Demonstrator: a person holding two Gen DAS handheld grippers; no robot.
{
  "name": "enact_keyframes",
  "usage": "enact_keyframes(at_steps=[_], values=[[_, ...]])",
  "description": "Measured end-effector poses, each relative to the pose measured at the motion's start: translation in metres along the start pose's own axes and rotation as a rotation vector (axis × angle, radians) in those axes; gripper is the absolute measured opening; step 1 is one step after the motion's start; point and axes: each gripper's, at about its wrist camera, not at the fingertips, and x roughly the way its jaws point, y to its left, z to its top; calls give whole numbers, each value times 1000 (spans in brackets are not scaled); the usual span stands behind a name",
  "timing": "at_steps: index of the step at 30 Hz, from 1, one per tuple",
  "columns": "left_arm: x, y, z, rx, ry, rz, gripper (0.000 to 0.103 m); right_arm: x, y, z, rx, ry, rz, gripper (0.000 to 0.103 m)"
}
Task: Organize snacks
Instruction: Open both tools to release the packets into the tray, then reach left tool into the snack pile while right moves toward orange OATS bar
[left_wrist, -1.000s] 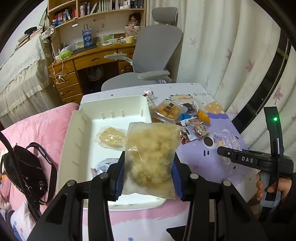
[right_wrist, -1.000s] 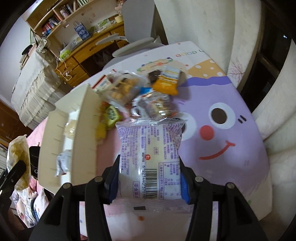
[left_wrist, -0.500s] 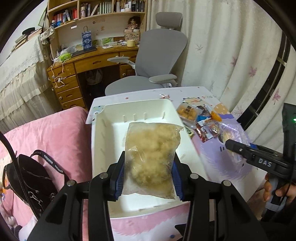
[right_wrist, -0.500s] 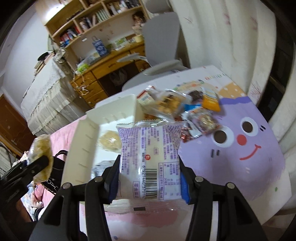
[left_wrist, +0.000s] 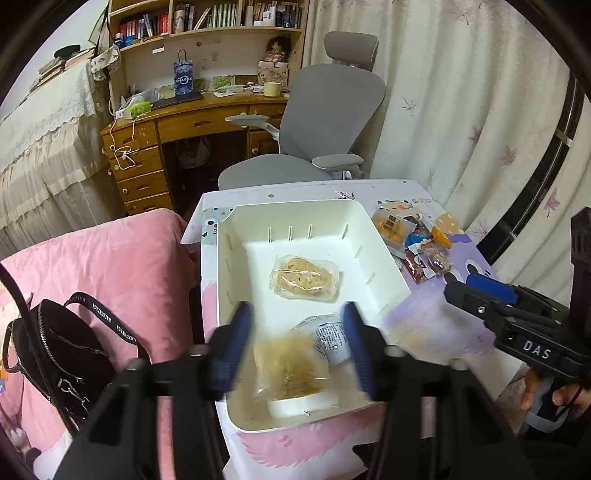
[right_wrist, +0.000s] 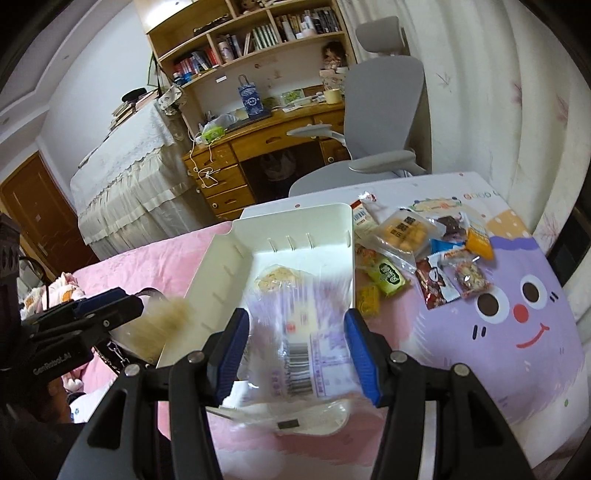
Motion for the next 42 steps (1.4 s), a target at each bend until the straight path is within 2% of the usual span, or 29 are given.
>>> enact_keyframes(at_steps=[1, 5, 13, 18, 32, 42], values=[[-1, -1, -1, 3, -3, -1, 66, 1, 0, 0, 2, 3, -10, 63], [-3, -3, -5, 1, 5, -6, 74, 3, -5, -2, 30, 23, -9, 64], [5, -16, -10, -26, 62, -39, 75, -3, -20, -13, 55, 70, -35, 65], [16, -37, -11, -25, 95, -87, 74, -9, -38, -23, 84, 110, -68, 65], [73, -127, 6, 12, 262, -149, 75, -37, -132, -33, 195, 192, -159, 65], [107, -176, 31, -35, 317, -130, 82, -27, -207, 1, 240, 226, -119, 65]])
